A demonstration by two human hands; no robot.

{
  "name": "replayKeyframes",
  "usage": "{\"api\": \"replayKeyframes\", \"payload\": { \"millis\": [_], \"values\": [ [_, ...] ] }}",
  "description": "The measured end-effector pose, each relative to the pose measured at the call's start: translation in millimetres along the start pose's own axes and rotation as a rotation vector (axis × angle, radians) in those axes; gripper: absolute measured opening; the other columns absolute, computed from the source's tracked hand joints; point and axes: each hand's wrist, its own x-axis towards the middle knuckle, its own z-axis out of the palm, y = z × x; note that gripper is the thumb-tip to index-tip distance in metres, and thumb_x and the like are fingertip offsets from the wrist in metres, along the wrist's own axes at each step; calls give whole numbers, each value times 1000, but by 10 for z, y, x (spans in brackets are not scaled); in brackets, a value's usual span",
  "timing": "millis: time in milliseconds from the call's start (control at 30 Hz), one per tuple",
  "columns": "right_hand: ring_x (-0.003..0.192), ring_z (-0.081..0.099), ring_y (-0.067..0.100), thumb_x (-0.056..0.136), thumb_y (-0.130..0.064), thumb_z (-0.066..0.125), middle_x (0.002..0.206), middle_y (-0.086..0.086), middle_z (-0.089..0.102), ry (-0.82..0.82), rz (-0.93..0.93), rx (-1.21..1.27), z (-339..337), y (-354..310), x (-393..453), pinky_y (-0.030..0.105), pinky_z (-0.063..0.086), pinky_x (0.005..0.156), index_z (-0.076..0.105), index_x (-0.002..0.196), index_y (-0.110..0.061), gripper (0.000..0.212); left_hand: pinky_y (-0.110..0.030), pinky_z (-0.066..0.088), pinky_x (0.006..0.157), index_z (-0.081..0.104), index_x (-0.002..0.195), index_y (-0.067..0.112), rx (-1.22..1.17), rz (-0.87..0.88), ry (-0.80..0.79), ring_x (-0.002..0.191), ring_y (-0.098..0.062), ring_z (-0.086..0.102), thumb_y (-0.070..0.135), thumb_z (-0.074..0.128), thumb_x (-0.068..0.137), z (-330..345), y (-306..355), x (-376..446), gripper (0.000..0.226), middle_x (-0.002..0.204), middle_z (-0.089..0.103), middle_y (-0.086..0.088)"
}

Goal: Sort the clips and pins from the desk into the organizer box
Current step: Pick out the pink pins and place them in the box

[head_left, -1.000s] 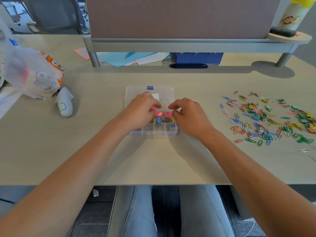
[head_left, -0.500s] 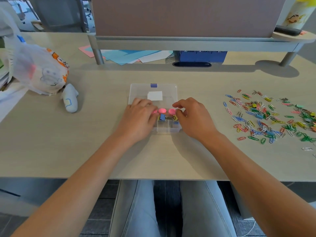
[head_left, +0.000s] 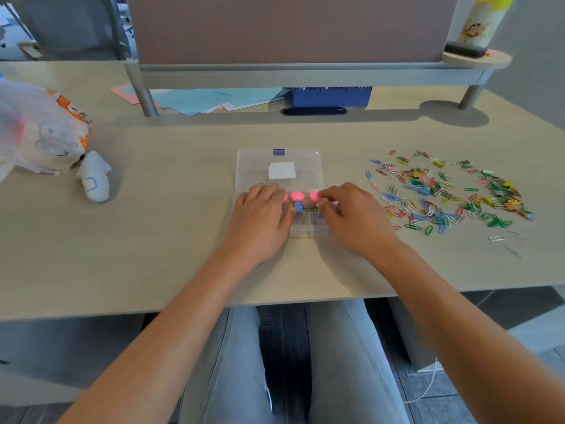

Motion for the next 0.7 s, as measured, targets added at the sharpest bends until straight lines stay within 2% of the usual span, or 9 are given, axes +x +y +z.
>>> {"api": "replayKeyframes", "payload": {
  "millis": [200, 367, 567, 700],
  "values": [
    [102, 61, 29, 103, -33, 47, 119, 9, 59, 3, -50, -18, -143, 173, -91, 44, 53, 83, 59, 137, -24, 37, -41, 39, 95, 63, 114, 15, 14, -10, -6, 121, -25, 48, 40, 38, 95, 51, 299, 37, 40, 125, 60, 0],
    [111, 55, 32, 103, -34, 46, 120, 11, 58, -71, -72, -64, -197, 194, -37, 44, 52, 87, 61, 132, -22, 35, -41, 36, 99, 63, 118, 17, 19, -79, -10, 126, -23, 44, 37, 47, 98, 75, 398, 86, 32, 132, 56, 1],
    [112, 54, 33, 103, -35, 46, 120, 12, 57, -107, -90, -98, -223, 190, -15, 44, 51, 85, 59, 132, -21, 35, -43, 38, 102, 65, 118, 20, -59, -138, -40, 125, -25, 45, 37, 47, 99, 26, 411, 159, 32, 128, 58, 2],
    [116, 53, 35, 102, -36, 46, 123, 14, 57, -121, -104, -96, -234, 192, -70, 44, 49, 88, 53, 140, -22, 41, -44, 39, 100, 62, 120, 20, -48, -142, -45, 124, -26, 47, 37, 46, 99, -1, 407, 144, 31, 127, 59, 3]
  ]
}}
